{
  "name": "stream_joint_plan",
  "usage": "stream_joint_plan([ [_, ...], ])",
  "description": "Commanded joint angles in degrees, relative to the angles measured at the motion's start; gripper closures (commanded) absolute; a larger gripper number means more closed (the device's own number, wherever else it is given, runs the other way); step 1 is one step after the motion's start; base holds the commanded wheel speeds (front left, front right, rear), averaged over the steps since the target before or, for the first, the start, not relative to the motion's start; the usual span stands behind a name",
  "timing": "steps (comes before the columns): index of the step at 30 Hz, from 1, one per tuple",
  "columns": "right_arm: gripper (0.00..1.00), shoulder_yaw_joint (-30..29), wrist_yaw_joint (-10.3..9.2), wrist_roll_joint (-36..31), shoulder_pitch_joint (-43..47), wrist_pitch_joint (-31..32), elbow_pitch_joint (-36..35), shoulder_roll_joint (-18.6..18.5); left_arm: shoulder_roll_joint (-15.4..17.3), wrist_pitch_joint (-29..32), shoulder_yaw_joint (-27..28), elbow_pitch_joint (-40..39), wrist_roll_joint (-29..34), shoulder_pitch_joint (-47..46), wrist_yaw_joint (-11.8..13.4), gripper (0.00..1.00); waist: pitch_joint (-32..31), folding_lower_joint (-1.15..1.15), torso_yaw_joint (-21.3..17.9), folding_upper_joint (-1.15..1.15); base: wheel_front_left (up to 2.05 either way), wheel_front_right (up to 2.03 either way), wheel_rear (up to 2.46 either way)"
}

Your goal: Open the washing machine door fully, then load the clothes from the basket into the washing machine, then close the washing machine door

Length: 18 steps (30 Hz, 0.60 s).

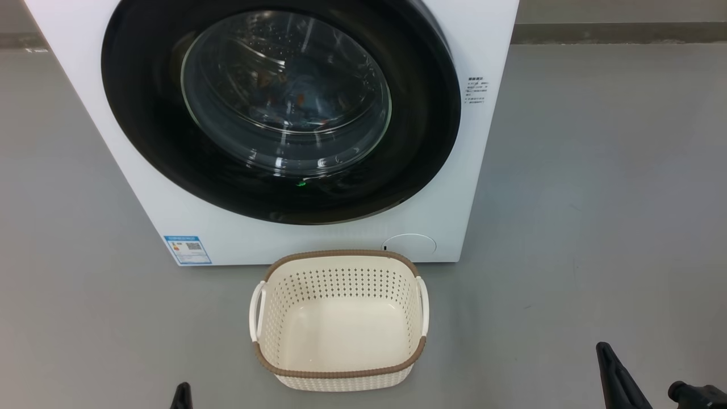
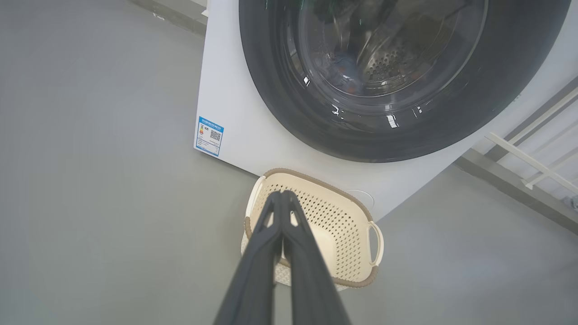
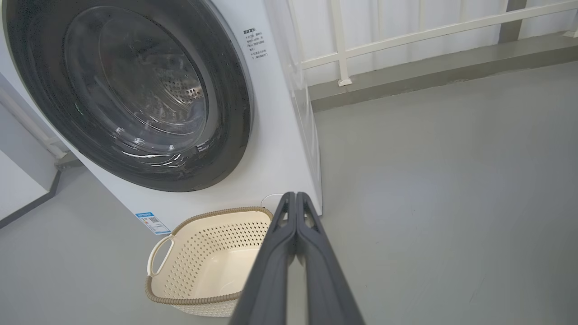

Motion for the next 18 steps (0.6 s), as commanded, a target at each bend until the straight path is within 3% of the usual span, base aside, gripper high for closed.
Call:
stream_joint_plan([
  [1,1.00,-0.06,-0.07,2.37,-1.92,0.34,-1.07,-0.42,0.68,0.35,0.84,-1.05,-1.57,-1.77,-0.27,1.00,0.01,-0.01,-0.05,0.00,0.00,0.00,0.00],
  [18,1.00,-0.17,-0.12,13.55,-3.91,3.23,0.01,-0.19,0.84,3.19,2.29,-0.70,-11.04,-3.62,-1.04,1.00,0.14,-0.01,-0.57,0.00,0.00,0.00,0.00],
])
